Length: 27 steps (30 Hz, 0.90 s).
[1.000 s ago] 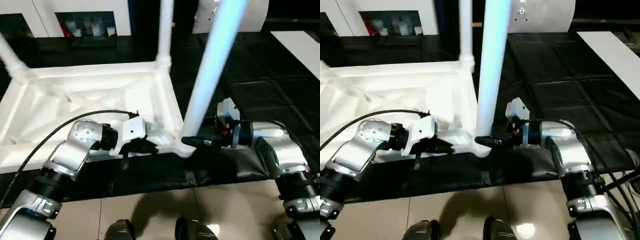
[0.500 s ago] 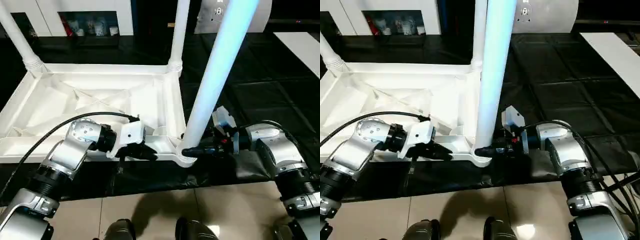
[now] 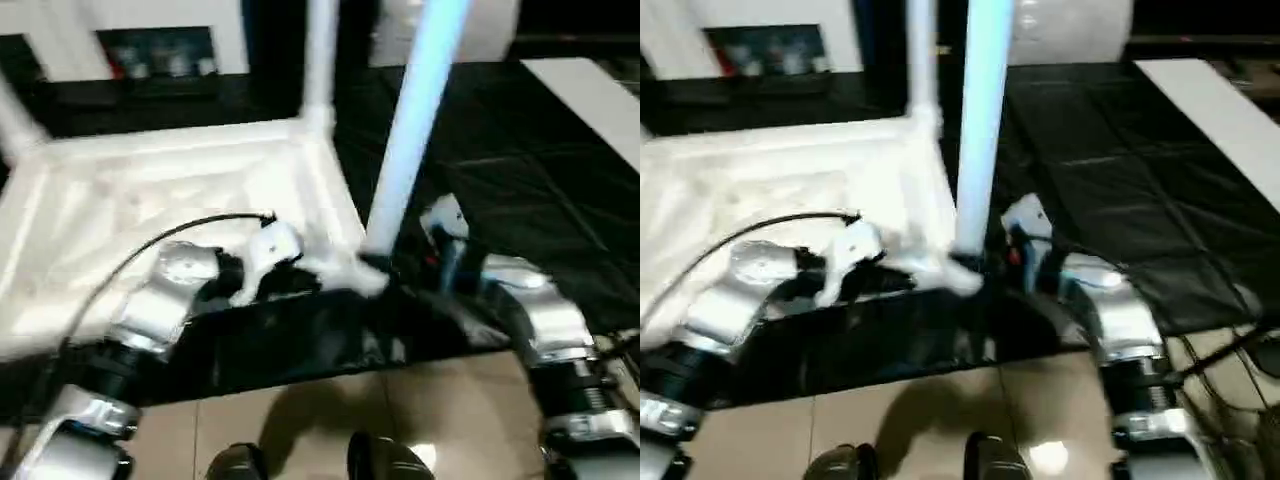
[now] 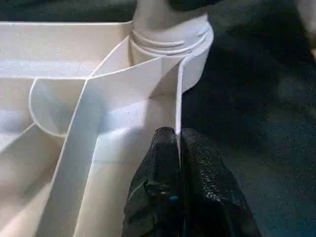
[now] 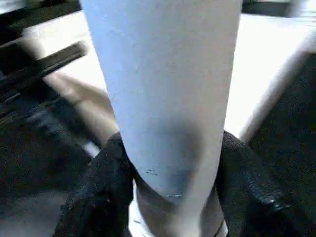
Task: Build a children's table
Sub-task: Rotate leg to tighten
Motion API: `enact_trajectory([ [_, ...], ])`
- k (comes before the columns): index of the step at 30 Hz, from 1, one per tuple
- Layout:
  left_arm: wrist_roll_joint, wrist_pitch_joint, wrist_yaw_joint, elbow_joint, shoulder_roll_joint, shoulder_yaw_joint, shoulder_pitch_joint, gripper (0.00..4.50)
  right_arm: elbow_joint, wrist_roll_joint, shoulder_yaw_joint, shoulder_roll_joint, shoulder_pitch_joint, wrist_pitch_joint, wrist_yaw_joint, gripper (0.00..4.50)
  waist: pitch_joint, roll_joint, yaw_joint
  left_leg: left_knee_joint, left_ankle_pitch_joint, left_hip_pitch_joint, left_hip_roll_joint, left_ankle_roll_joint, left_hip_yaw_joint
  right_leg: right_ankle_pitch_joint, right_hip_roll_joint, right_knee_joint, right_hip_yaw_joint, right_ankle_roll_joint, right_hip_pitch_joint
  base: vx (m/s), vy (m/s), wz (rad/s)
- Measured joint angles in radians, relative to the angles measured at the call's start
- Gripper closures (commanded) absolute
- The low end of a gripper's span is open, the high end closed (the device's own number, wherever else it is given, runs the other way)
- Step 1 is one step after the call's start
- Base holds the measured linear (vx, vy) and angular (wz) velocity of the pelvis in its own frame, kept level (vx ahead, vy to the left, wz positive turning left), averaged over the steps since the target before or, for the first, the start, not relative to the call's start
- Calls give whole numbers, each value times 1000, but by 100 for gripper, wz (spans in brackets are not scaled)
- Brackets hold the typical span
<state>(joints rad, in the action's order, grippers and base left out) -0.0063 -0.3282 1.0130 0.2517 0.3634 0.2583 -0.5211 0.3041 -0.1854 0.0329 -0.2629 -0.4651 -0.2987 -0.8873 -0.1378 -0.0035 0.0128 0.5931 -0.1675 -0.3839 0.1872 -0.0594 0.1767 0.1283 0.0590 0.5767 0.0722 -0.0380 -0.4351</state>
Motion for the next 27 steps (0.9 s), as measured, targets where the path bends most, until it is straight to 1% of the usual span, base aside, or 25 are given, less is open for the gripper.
enact_trajectory([
  [2,17,-63,-105,2,-68,-20,-10,450,-11,36,-38,83,-4,-24,177,254,0,-1,-7,0,0,0,0,0,0,0,0,1,0,0,0,0,0,0],
  [4,39,-110,-185,9,-118,-23,-32,450,-13,71,-56,143,-17,-35,327,254,0,-1,-9,-1,0,-1,0,0,0,0,0,1,0,0,-1,0,0,0],
  [9,71,-147,-310,31,-205,-23,-58,450,4,108,-98,233,-44,-35,538,254,0,-1,-7,-3,0,-2,0,0,0,0,0,0,0,0,-2,0,0,0],
  [10,79,-153,-326,32,-218,-22,-61,450,9,110,-107,248,-44,-24,567,219,0,-1,-6,-4,0,-3,0,0,0,0,0,0,0,0,-2,0,0,0],
  [11,79,-156,-332,32,-223,-22,-63,450,11,109,-109,253,-44,-17,581,198,0,-1,-6,-4,-1,-3,0,0,0,0,0,0,0,1,-2,0,0,0],
  [12,80,-159,-335,32,-225,-21,-64,450,12,106,-119,264,-44,-14,589,184,0,-1,-6,-5,-1,-3,0,0,0,1,0,0,1,1,-2,0,0,0],
  [14,82,-161,-341,32,-228,-18,-66,450,11,104,-129,281,-44,-9,598,175,1,0,-6,-6,-1,-3,0,0,0,0,0,0,1,1,-3,0,0,0],
  [16,89,-161,-341,29,-224,-11,-67,450,11,103,-129,280,-44,-8,598,141,1,0,-6,-6,-1,-3,0,0,0,0,0,0,1,0,-3,0,0,0],
  [17,89,-159,-340,28,-219,-5,-69,450,11,104,-125,275,-42,-2,591,141,1,0,-6,-6,-1,-3,0,0,0,0,0,0,1,0,-3,0,0,0],
  [19,88,-140,-313,28,-192,7,-69,450,15,108,-85,232,-32,25,533,132,0,0,-7,-6,-1,-3,0,0,0,0,0,0,1,1,-3,0,0,0],
  [20,89,-127,-297,28,-174,13,-70,450,20,111,-73,210,-29,41,503,120,0,0,-8,-6,-1,-3,0,0,0,0,0,0,1,1,-3,0,0,0],
  [21,88,-118,-286,28,-164,17,-70,450,25,110,-63,189,-28,49,469,120,0,0,-8,-6,-1,-2,0,0,0,0,0,0,1,1,-3,0,0,0],
  [22,88,-104,-270,28,-146,22,-70,450,31,107,-59,166,-28,58,423,92,0,0,-8,-6,0,-2,0,0,0,0,-1,0,1,0,-3,0,0,0],
  [24,89,-91,-255,29,-133,23,-69,450,35,103,-53,142,-28,66,372,89,0,0,-8,-6,0,-2,1,0,0,0,-1,0,1,0,-3,0,0,0],
  [27,87,-33,-194,37,-83,36,-67,450,52,82,-34,60,-36,73,239,89,0,0,-7,-6,0,-3,1,0,0,0,-1,0,1,0,-3,0,0,0],
])
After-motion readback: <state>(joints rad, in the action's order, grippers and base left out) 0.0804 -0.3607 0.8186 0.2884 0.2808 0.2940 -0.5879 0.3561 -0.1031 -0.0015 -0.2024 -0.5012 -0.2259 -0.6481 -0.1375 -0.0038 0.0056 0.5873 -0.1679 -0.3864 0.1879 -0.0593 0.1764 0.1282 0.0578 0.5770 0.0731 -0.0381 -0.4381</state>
